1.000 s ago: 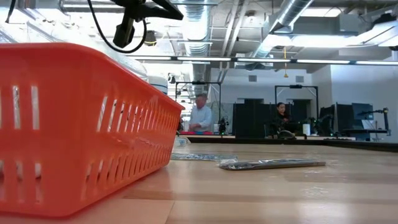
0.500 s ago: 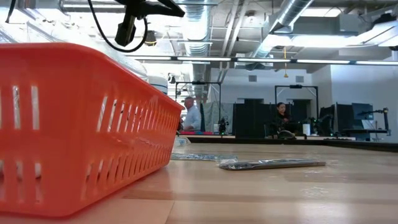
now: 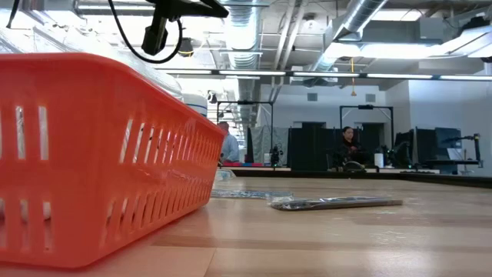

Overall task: Pick & Place Travel size toiletries
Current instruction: Put the silver nail cutter into the right red basket

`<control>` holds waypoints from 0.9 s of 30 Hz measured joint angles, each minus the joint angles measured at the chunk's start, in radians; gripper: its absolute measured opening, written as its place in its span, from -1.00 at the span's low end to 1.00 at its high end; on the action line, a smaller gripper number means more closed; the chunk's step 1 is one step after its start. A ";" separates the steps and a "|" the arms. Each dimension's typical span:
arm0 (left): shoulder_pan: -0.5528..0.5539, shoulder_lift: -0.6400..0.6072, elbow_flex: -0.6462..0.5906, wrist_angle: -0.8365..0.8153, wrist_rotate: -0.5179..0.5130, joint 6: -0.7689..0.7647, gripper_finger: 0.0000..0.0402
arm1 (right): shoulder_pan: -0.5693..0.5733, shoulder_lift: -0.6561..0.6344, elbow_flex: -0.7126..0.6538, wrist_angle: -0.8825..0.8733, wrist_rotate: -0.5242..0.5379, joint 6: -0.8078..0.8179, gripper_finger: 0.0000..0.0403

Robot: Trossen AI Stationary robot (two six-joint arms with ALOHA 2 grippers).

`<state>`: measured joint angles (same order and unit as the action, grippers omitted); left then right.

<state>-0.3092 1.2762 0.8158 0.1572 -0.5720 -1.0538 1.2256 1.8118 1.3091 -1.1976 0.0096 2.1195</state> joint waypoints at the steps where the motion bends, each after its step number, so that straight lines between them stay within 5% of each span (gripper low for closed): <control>1: 0.000 0.000 0.000 0.001 0.000 0.000 -1.00 | -0.001 -0.001 0.010 -0.043 -0.034 -0.002 -0.16; 7: 0.000 0.000 0.000 0.002 -0.001 0.001 -1.00 | -0.003 -0.001 0.065 -0.167 -0.031 -0.033 -0.12; 15: 0.000 0.000 0.000 0.004 -0.001 0.001 -1.00 | -0.011 -0.001 0.061 -0.070 -0.016 -0.196 -0.23; 27: 0.000 0.000 0.000 0.009 -0.001 0.002 -1.00 | -0.062 0.000 0.009 0.055 -0.090 -0.285 -0.96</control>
<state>-0.3092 1.2762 0.8154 0.1658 -0.5732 -1.0523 1.1640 1.8114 1.3185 -1.1428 -0.0799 1.8349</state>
